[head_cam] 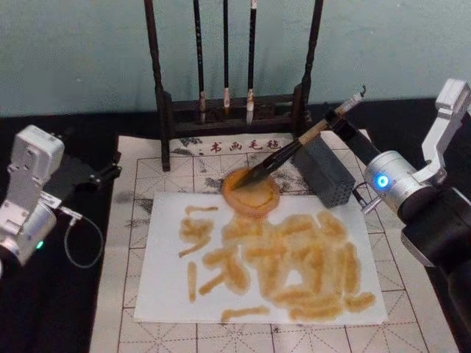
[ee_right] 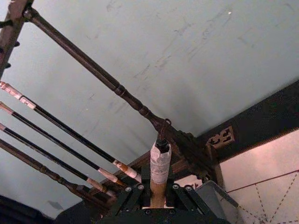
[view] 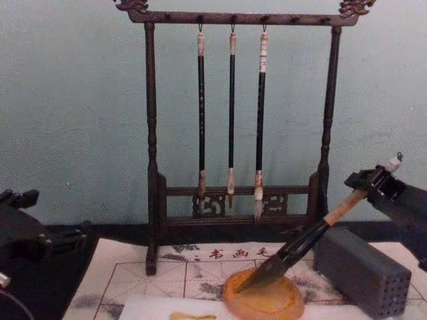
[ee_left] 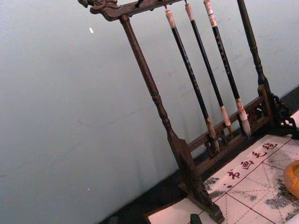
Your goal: Pick up the brush from the inkstone, write on the paper, then place the brush back to its original position.
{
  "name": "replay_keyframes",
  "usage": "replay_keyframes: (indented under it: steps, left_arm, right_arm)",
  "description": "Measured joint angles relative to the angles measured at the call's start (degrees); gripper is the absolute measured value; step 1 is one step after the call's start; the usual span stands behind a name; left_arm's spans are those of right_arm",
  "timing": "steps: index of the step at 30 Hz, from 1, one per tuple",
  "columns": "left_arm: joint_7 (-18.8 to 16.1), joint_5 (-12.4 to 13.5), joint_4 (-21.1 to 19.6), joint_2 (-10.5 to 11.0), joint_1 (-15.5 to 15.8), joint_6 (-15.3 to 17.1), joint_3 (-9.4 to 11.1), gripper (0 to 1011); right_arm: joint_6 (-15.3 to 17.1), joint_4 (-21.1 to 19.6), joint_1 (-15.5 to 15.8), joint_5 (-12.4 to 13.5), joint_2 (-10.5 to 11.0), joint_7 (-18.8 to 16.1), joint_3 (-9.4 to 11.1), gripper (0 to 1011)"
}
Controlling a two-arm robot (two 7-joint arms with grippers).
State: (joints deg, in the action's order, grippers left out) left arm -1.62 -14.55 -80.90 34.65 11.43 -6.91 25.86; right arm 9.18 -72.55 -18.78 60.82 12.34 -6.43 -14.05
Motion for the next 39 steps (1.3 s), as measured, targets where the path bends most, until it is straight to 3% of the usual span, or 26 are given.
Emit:
replay_keyframes:
  steps: [20, 39]
  left_arm:
    - [0.0, 0.0, 0.0, 0.0, 0.0, 0.0, 0.0, 1001]
    - [0.0, 0.0, 0.0, 0.0, 0.0, 0.0, 0.0, 1001]
  right_arm:
    - [-1.2, 1.84, -0.97, 1.96, 0.91, 1.45, -2.08, 185]
    - [-1.13, 1.82, -0.97, 1.94, 0.84, 1.35, -1.95, 185]
